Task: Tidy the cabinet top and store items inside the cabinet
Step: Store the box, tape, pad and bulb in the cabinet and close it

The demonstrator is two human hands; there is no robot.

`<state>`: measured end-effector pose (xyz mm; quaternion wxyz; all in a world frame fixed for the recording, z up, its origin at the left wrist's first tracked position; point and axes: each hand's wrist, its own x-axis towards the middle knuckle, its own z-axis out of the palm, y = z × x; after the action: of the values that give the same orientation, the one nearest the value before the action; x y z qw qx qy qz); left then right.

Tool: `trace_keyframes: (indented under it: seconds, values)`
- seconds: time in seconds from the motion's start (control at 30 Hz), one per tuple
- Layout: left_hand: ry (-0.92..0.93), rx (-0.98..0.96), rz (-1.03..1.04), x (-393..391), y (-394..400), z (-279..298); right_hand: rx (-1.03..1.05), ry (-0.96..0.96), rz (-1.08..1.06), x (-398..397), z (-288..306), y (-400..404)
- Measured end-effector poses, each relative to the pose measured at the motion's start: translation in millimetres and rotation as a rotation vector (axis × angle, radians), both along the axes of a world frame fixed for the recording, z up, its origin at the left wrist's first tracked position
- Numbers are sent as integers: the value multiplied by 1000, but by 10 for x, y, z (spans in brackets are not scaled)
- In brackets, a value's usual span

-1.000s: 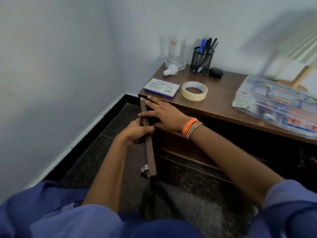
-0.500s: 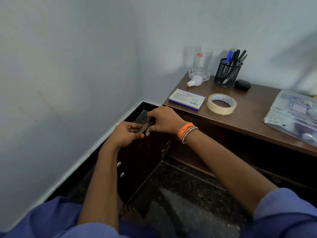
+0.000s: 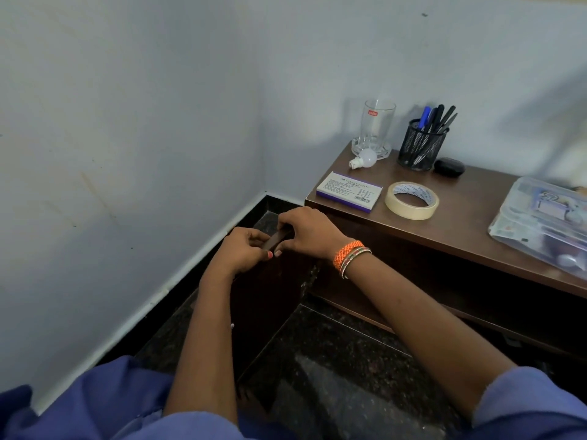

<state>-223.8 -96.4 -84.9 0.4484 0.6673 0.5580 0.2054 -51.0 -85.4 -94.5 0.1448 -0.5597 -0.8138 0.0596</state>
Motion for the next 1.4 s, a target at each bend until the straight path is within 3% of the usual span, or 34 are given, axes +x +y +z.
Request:
trace_keyframes:
  seconds: [0.13, 0.23, 0.37, 0.5, 0.6, 0.7, 0.87, 1.07, 1.2, 1.3, 1.4]
  values:
    - [76, 31, 78, 116, 10, -10, 23, 38, -19, 3, -88, -169]
    - [124, 270, 279, 398, -61, 33, 64, 98, -80, 13, -148, -290]
    - [-36, 546, 417, 792, -176, 175, 209, 247, -237, 158, -45, -444]
    - [-209, 607, 269, 1205, -261, 277, 429, 388, -457, 502, 233, -676]
    - [-347, 536, 80, 1599, -376, 303, 562, 455, -633, 843, 456, -946]
    - [-474, 286, -73, 2003, -526, 289, 692, 430, -755, 1180, 590, -1270]
    - [-539, 37, -304, 2577, -843, 276, 825, 430, -990, 1781, 642, -1795]
    - [-460, 40, -469, 2938, -983, 314, 910, 495, -1269, 2449, 556, -2277]
    - [-391, 54, -473, 3104, -969, 314, 766, 680, -1471, 2766, 404, -2456]
    - [-383, 3, -477, 3198, -918, 274, 687, 949, -1479, 2900, 306, -2521]
    - [-390, -31, -526, 3266, -889, 279, 718, 978, -1450, 2975, 232, -2533]
